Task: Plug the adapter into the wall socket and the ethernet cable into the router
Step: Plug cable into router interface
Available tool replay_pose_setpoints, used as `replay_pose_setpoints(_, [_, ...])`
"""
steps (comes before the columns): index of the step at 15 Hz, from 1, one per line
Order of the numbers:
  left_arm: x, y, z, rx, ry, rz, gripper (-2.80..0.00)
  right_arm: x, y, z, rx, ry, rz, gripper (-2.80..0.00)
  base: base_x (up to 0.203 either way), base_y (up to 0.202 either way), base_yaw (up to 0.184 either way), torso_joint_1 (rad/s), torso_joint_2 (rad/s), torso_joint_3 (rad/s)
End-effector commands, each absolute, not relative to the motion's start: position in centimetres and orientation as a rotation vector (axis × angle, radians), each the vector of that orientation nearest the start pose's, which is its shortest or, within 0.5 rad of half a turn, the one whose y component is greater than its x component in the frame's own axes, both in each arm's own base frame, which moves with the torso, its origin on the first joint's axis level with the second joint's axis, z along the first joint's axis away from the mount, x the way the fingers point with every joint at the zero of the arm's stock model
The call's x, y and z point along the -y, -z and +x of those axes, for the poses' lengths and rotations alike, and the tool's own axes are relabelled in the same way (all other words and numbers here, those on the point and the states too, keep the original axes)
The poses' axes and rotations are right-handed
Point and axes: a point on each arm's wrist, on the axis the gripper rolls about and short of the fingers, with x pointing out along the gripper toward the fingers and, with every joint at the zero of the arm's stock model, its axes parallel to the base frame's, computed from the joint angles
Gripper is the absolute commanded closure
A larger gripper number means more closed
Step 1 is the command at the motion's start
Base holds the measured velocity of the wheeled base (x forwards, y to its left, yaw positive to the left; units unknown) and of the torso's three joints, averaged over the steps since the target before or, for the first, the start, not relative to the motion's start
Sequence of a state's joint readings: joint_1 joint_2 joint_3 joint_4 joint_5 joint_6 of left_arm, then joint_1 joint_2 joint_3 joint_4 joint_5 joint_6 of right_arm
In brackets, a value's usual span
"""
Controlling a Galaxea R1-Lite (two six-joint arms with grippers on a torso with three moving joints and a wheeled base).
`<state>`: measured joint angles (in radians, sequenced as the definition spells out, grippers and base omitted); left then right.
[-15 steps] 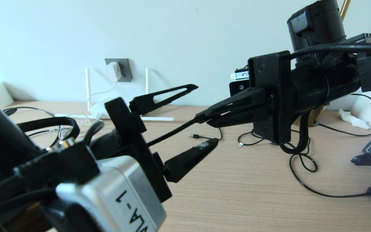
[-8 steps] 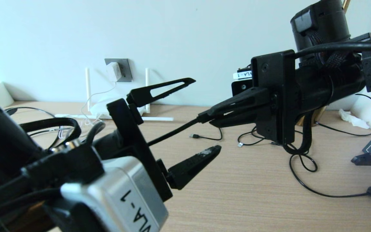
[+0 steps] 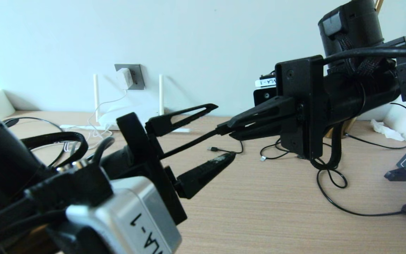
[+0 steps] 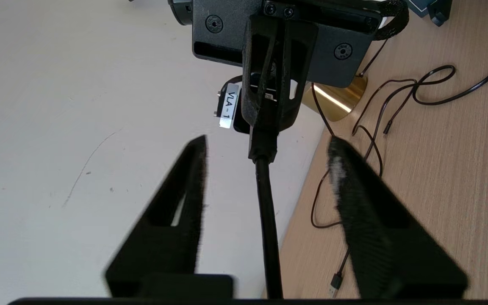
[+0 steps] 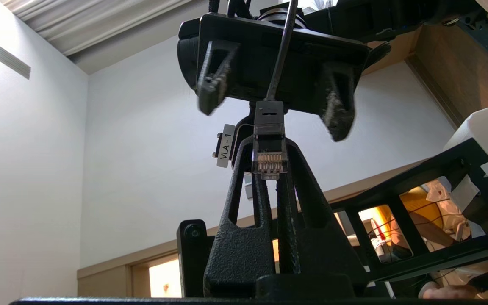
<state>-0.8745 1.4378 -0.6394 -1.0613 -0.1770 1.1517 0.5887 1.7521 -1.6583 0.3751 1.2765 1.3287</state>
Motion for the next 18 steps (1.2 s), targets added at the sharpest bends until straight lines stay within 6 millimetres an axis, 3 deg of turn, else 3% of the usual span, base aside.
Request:
replay_pose_setpoints(1, [18.18,-25.25,14.69,0.830,0.760,0.943,0.00,-19.13,-31.51,24.74,-1.658,-1.210,1.059,0.00,0.000,0.000,0.000,0.000,0.00,0.000])
replay_pose_setpoints(13, [18.06,-25.11,14.59,0.826,0.763,0.945,0.00,-19.14,-31.52,24.68,-1.656,-1.212,1.056,0.00,0.000,0.000,0.000,0.000,0.00,0.000])
replay_pose_setpoints(14, [18.00,-25.09,14.53,0.826,0.763,0.945,0.00,-19.14,-31.55,24.68,-1.654,-1.212,1.056,-2.49,0.000,0.000,0.000,0.000,0.00,0.000])
replay_pose_setpoints(15, [17.96,-25.13,14.50,0.828,0.762,0.944,0.00,-19.14,-31.56,24.68,-1.654,-1.209,1.058,-2.80,0.000,0.000,0.000,0.000,0.00,0.000])
replay_pose_setpoints(18, [17.90,-25.16,14.45,0.828,0.760,0.944,0.00,-19.17,-31.47,24.72,-1.656,-1.207,1.058,-2.80,0.000,0.000,0.000,0.000,0.00,0.000])
